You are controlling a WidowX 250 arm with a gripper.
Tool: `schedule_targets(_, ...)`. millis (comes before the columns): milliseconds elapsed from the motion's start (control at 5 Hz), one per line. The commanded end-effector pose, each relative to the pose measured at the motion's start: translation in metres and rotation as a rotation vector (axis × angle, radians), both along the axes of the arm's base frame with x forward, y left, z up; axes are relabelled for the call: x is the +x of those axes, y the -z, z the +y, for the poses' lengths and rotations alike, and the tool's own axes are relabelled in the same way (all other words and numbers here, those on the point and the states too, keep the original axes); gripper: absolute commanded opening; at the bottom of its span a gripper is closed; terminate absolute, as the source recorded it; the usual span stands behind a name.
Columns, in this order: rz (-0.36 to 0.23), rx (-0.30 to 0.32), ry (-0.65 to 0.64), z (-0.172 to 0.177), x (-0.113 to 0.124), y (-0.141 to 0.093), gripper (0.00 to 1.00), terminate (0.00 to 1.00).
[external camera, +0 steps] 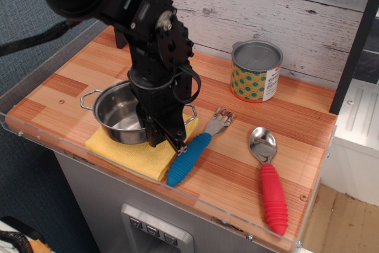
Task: Pick up the vessel and put it down on the yellow cloth.
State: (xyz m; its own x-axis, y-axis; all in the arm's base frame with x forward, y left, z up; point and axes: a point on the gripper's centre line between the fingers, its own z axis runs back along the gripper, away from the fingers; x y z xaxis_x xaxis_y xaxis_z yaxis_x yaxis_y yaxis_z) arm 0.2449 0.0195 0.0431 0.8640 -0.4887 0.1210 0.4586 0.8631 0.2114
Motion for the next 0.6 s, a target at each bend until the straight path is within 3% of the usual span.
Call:
schedule_targets(0,-0.029,0.039,0.062,-0.0060,0.0128,0.0031,0.00,0.00)
schedule_targets(400,-0.010,0.007,0.054,-0.0018,0.0053,0.0066,0.00,0.00)
